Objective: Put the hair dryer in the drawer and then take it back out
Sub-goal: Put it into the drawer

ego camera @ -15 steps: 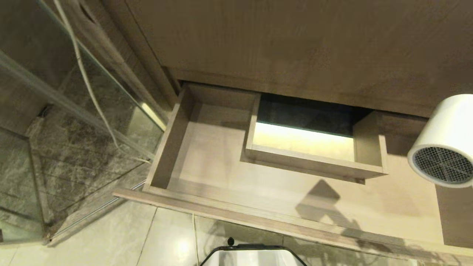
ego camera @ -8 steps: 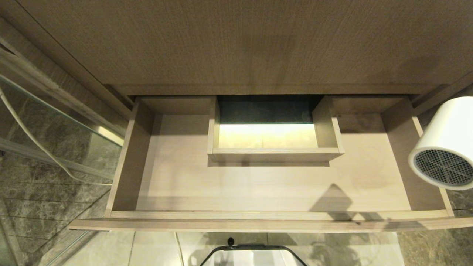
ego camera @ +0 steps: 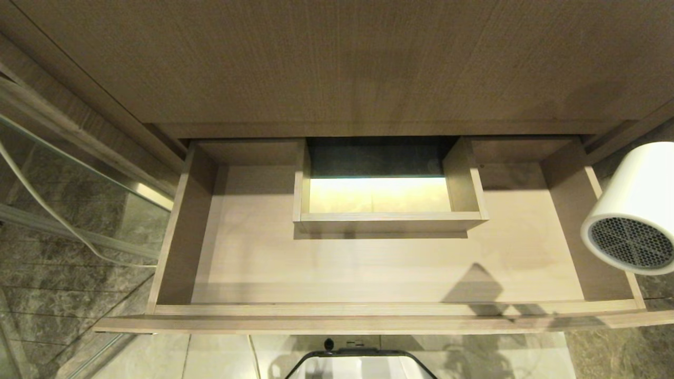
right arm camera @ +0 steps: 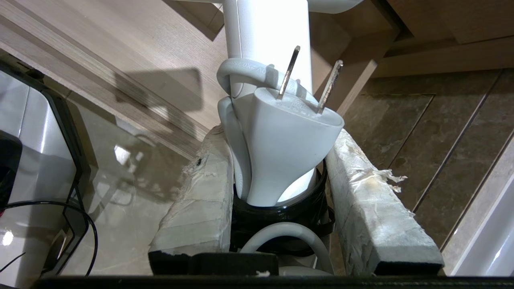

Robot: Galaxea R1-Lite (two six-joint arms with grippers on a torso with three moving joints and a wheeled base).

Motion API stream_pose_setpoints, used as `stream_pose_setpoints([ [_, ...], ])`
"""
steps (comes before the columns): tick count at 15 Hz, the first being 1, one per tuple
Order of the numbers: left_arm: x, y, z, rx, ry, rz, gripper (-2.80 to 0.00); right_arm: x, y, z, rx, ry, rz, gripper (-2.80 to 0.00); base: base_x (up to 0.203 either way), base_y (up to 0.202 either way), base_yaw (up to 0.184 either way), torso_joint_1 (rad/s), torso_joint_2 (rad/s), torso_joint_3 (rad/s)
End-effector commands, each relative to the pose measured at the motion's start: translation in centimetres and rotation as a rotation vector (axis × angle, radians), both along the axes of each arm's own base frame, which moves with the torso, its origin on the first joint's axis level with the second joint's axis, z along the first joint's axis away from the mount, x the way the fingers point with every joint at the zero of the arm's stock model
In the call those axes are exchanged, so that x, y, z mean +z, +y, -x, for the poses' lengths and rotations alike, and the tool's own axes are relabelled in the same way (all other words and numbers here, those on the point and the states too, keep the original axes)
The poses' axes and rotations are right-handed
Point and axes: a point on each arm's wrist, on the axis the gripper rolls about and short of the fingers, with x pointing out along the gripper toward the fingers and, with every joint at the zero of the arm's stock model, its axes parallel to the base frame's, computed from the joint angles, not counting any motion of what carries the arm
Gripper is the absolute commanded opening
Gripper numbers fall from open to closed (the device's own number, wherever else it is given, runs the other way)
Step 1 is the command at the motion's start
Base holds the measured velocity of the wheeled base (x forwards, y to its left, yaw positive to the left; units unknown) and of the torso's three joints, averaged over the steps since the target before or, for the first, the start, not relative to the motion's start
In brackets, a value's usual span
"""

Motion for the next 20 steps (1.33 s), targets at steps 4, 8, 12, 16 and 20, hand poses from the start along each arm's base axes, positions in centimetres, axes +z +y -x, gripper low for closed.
stream_pose_setpoints([
  [4, 0.0, 0.0, 0.0, -0.002, 0.002, 0.0, -2.8, 0.2, 0.1, -1.2, -0.049, 0.032, 0.018, -2.8, 0.0, 0.0, 0.0, 0.0, 0.0, 0.0],
  [8, 0.0, 0.0, 0.0, -0.001, 0.002, 0.0, -2.8, 0.1, 0.2, -5.4, -0.15, 0.188, 0.009, -2.8, 0.0, 0.0, 0.0, 0.0, 0.0, 0.0],
  [12, 0.0, 0.0, 0.0, -0.001, 0.002, 0.0, -2.8, -1.5, -0.3, -10.9, -0.271, 0.393, -0.053, -2.8, 0.0, 0.0, 0.0, 0.0, 0.0, 0.0],
  [16, 0.0, 0.0, 0.0, -0.001, 0.002, 0.0, -2.8, -3.2, -1.7, -18.0, -0.367, 0.538, -0.062, -2.8, 0.0, 0.0, 0.0, 0.0, 0.0, 0.0],
  [20, 0.0, 0.0, 0.0, -0.001, 0.002, 0.0, -2.8, -5.5, -3.8, -24.7, -0.442, 0.633, -0.061, -2.8, 0.0, 0.0, 0.0, 0.0, 0.0, 0.0],
])
